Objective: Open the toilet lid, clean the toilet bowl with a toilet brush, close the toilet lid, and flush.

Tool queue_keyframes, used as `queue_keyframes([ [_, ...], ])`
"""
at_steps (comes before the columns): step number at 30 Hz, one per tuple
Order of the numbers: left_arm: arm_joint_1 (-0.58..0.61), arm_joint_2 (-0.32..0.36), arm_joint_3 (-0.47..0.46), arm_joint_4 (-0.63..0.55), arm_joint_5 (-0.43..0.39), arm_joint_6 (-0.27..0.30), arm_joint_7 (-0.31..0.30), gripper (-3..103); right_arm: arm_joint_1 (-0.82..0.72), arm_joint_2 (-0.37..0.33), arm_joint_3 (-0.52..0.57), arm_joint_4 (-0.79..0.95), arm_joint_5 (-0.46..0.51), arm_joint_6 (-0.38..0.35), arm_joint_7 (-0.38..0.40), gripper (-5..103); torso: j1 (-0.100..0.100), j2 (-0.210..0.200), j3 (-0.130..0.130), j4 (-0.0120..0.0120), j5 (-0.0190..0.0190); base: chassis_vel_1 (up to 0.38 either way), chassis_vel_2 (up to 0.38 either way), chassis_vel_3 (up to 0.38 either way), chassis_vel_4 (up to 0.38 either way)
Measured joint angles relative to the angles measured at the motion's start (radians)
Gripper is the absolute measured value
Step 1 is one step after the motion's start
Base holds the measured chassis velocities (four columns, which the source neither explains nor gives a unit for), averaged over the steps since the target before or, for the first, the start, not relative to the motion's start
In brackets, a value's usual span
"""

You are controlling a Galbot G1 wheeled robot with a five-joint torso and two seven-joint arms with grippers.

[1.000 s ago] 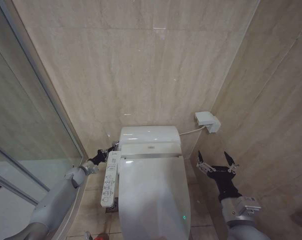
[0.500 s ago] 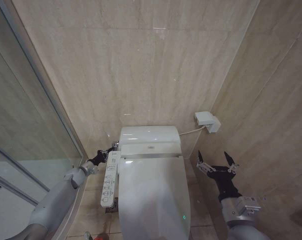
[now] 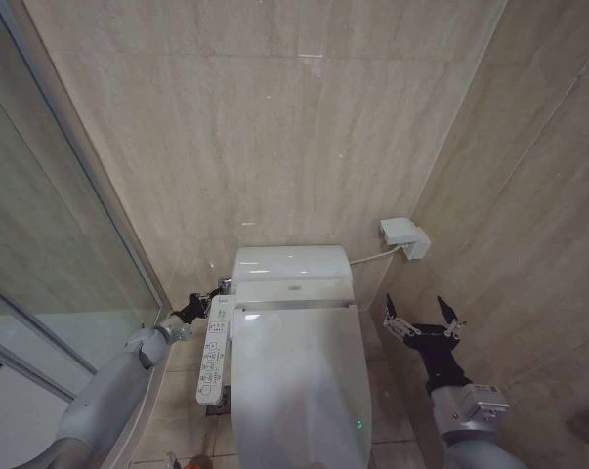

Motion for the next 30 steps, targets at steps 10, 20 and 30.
queue_keyframes([
  [10, 0.087, 0.004, -0.094, -0.046, 0.001, 0.001, 0.000, 0, 0.000, 0.000, 0.000, 0.000, 0.000, 0.000, 0.000, 100, 0.000, 0.000, 0.000, -0.0003, -0.0004, 0.000, 0.000, 0.000, 0.000],
  [20, 0.205, 0.033, -0.269, -0.090, -0.002, 0.000, 0.000, 0, 0.000, 0.000, 0.000, 0.000, 0.000, 0.000, 0.000, 100, 0.000, 0.000, 0.000, 0.0004, -0.0001, 0.000, 0.000, 0.000, 0.000],
  [30, 0.353, 0.017, -0.407, -0.347, -0.268, 0.127, -0.018, 0, 0.000, 0.000, 0.000, 0.000, 0.000, 0.000, 0.000, 100, 0.000, 0.000, 0.000, 0.0000, 0.0001, 0.000, 0.000, 0.000, 0.000],
])
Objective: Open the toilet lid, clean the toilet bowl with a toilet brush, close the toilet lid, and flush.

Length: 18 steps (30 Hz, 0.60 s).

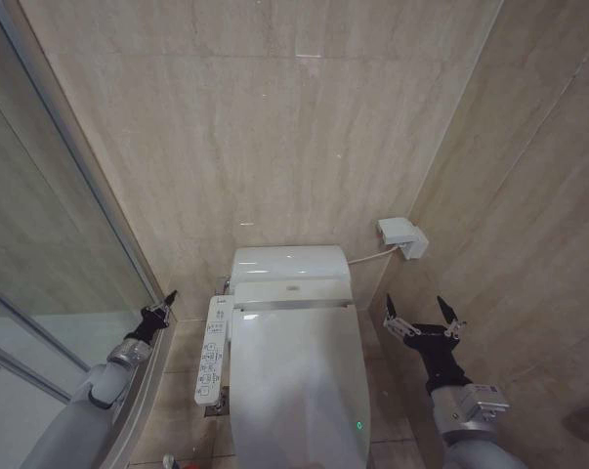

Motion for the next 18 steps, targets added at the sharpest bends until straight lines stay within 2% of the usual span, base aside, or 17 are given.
queue_keyframes([
  [3, 0.024, -0.007, -0.023, -0.051, -0.041, 0.015, -0.029, 0, 0.000, 0.000, 0.000, 0.000, 0.000, 0.000, 0.000, 100, 0.000, 0.000, 0.000, -0.0002, 0.0000, 0.000, 0.000, 0.000, 0.000],
  [6, 0.094, -0.020, -0.062, -0.143, -0.108, 0.067, -0.113, 0, 0.000, 0.000, 0.000, 0.000, 0.000, 0.000, 0.000, 100, 0.000, 0.000, 0.000, 0.0000, 0.0000, 0.000, 0.000, 0.000, 0.000],
  [7, 0.094, -0.020, -0.062, -0.143, -0.108, 0.067, -0.113, 0, 0.000, 0.000, 0.000, 0.000, 0.000, 0.000, 0.000, 100, 0.000, 0.000, 0.000, 0.0000, 0.0000, 0.000, 0.000, 0.000, 0.000],
  [10, 0.166, -0.050, -0.112, -0.235, -0.145, 0.094, -0.186, 0, 0.000, 0.000, 0.000, 0.000, 0.000, 0.000, 0.000, 100, 0.000, 0.000, 0.000, 0.0002, -0.0002, 0.000, 0.000, 0.000, 0.000],
  [11, 0.166, -0.050, -0.112, -0.235, -0.145, 0.094, -0.186, 0, 0.000, 0.000, 0.000, 0.000, 0.000, 0.000, 0.000, 100, 0.000, 0.000, 0.000, 0.0002, -0.0002, 0.000, 0.000, 0.000, 0.000],
  [14, 0.236, -0.086, -0.154, -0.334, -0.175, 0.122, -0.238, 0, 0.000, 0.000, 0.000, 0.000, 0.000, 0.000, 0.000, 100, 0.000, 0.000, 0.000, 0.0002, -0.0002, 0.000, 0.000, 0.000, 0.000],
  [16, 0.252, -0.095, -0.165, -0.358, -0.181, 0.130, -0.245, 0, 0.000, 0.000, 0.000, 0.000, 0.000, 0.000, 0.000, 100, 0.000, 0.000, 0.000, 0.0001, -0.0003, 0.000, 0.000, 0.000, 0.000],
  [18, 0.308, -0.126, -0.200, -0.438, -0.195, 0.154, -0.260, 0, 0.000, 0.000, 0.000, 0.000, 0.000, 0.000, 0.000, 100, 0.000, 0.000, 0.000, 0.0003, 0.0001, 0.000, 0.000, 0.000, 0.000],
])
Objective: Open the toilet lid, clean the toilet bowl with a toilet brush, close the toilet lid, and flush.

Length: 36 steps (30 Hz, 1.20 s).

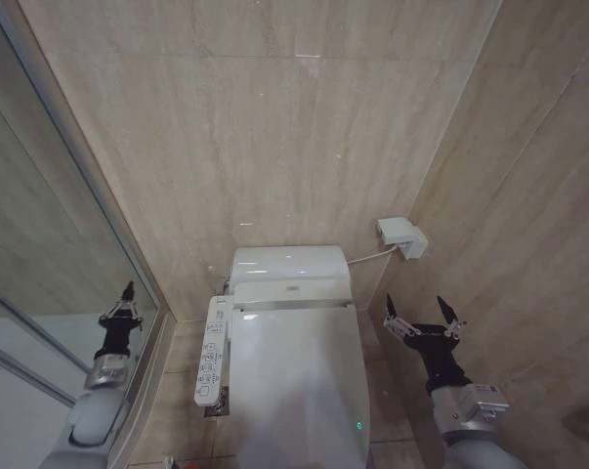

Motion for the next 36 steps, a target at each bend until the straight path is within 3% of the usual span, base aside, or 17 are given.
queue_keyframes([
  [10, 0.175, -0.036, -0.048, -0.236, -0.095, 0.022, -0.002, 0, 0.000, 0.000, 0.000, 0.000, 0.000, 0.000, 0.000, 100, 0.000, 0.000, 0.000, -0.0001, -0.0002, 0.000, 0.000, 0.000, 0.000],
  [17, 0.238, -0.045, -0.028, -0.315, -0.114, 0.033, 0.001, 0, 0.000, 0.000, 0.000, 0.000, 0.000, 0.000, 0.000, 100, 0.000, 0.000, 0.000, -0.0002, -0.0002, 0.000, 0.000, 0.000, 0.000],
  [18, 0.257, -0.057, -0.018, -0.341, -0.114, 0.042, 0.001, 11, 0.000, 0.000, 0.000, 0.000, 0.000, 0.000, 0.000, 100, 0.000, 0.000, 0.000, -0.0002, -0.0001, 0.000, 0.000, 0.000, 0.000],
  [24, 0.323, -0.096, 0.008, -0.407, -0.097, 0.059, -0.004, 11, 0.000, 0.000, 0.000, 0.000, 0.000, 0.000, 0.000, 100, 0.000, 0.000, 0.000, 0.0000, -0.0002, 0.000, 0.000, 0.000, 0.000],
  [25, 0.337, -0.107, 0.013, -0.419, -0.087, 0.059, -0.014, 38, 0.000, 0.000, 0.000, 0.000, 0.000, 0.000, 0.000, 100, 0.000, 0.000, 0.000, -0.0001, 0.0000, 0.000, 0.000, 0.000, 0.000],
  [31, 0.380, -0.132, 0.032, -0.446, -0.058, 0.059, -0.038, 38, 0.000, 0.000, 0.000, 0.000, 0.000, 0.000, 0.000, 100, 0.000, 0.000, 0.000, 0.0000, -0.0001, 0.000, 0.000, 0.000, 0.000],
  [32, 0.386, -0.135, 0.032, -0.449, -0.054, 0.059, -0.041, 66, 0.000, 0.000, 0.000, 0.000, 0.000, 0.000, 0.000, 100, 0.000, 0.000, 0.000, -0.0001, -0.0001, 0.000, 0.000, 0.000, 0.000],
  [36, 0.396, -0.136, 0.032, -0.451, -0.052, 0.056, -0.043, 66, 0.000, 0.000, 0.000, 0.000, 0.000, 0.000, 0.000, 100, 0.000, 0.000, 0.000, -0.0001, -0.0002, 0.000, 0.000, 0.000, 0.000],
])
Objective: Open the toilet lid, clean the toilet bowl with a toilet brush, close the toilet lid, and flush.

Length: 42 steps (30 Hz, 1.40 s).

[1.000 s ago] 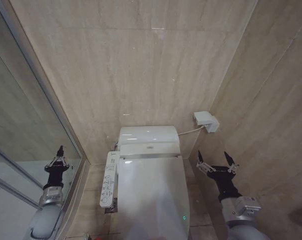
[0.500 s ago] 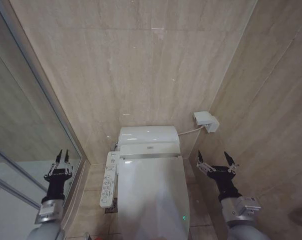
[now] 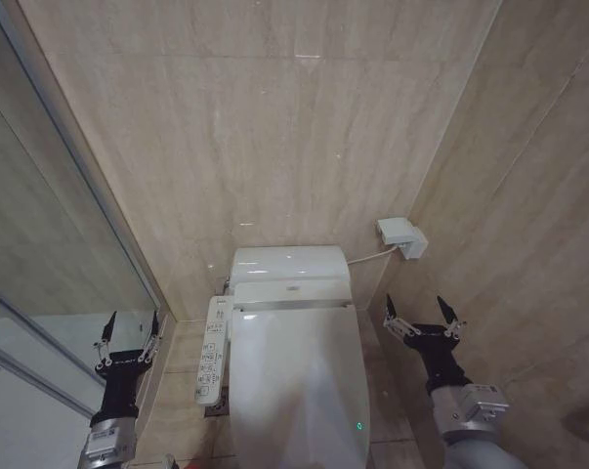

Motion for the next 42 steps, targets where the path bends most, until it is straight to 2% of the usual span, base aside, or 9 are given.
queue_keyframes([
  [2, 0.004, 0.000, 0.000, 0.000, 0.000, -0.008, 0.003, 66, 0.000, 0.000, 0.000, 0.000, 0.000, 0.000, 0.000, 100, 0.000, 0.000, 0.000, 0.0000, 0.0000, 0.000, 0.000, 0.000, 0.000],
  [3, 0.007, 0.000, 0.001, 0.000, -0.002, -0.015, 0.009, 92, 0.000, 0.000, 0.000, 0.000, 0.000, 0.000, 0.000, 100, 0.000, 0.000, 0.000, 0.0000, 0.0000, 0.000, 0.000, 0.000, 0.000],
  [11, 0.024, -0.005, 0.039, -0.018, -0.073, -0.025, 0.040, 92, 0.000, 0.000, 0.000, 0.000, 0.000, 0.000, 0.000, 100, 0.000, 0.000, 0.000, 0.0000, -0.0001, 0.000, 0.000, 0.000, 0.000],
  [12, 0.025, -0.006, 0.044, -0.021, -0.088, -0.024, 0.052, 100, 0.000, 0.000, 0.000, 0.000, 0.000, 0.000, 0.000, 100, 0.000, 0.000, 0.000, 0.0000, 0.0000, 0.000, 0.000, 0.000, 0.000],
  [18, 0.019, -0.014, 0.060, -0.040, -0.185, 0.012, 0.054, 100, 0.000, 0.000, 0.000, 0.000, 0.000, 0.000, 0.000, 100, 0.000, 0.000, 0.000, 0.0000, 0.0000, 0.000, 0.000, 0.000, 0.000],
  [28, 0.027, -0.009, 0.058, -0.051, -0.183, 0.024, 0.047, 100, 0.000, 0.000, 0.000, 0.000, 0.000, 0.000, 0.000, 100, 0.000, 0.000, 0.000, 0.0000, 0.0000, 0.000, 0.000, 0.000, 0.000],
  [38, 0.053, 0.027, 0.071, -0.076, -0.175, 0.003, 0.115, 100, 0.000, 0.000, 0.000, 0.000, 0.000, 0.000, 0.000, 100, 0.000, 0.000, 0.000, 0.0000, -0.0001, 0.000, 0.000, 0.000, 0.000],
  [41, 0.059, 0.041, 0.069, -0.092, -0.210, 0.022, 0.129, 100, 0.000, 0.000, 0.000, 0.000, 0.000, 0.000, 0.000, 100, 0.000, 0.000, 0.000, 0.0000, -0.0001, 0.000, 0.000, 0.000, 0.000],
  [42, 0.064, 0.050, 0.066, -0.114, -0.247, 0.053, 0.136, 100, 0.000, 0.000, 0.000, 0.000, 0.000, 0.000, 0.000, 100, 0.000, 0.000, 0.000, 0.0000, -0.0002, 0.000, 0.000, 0.000, 0.000],
])
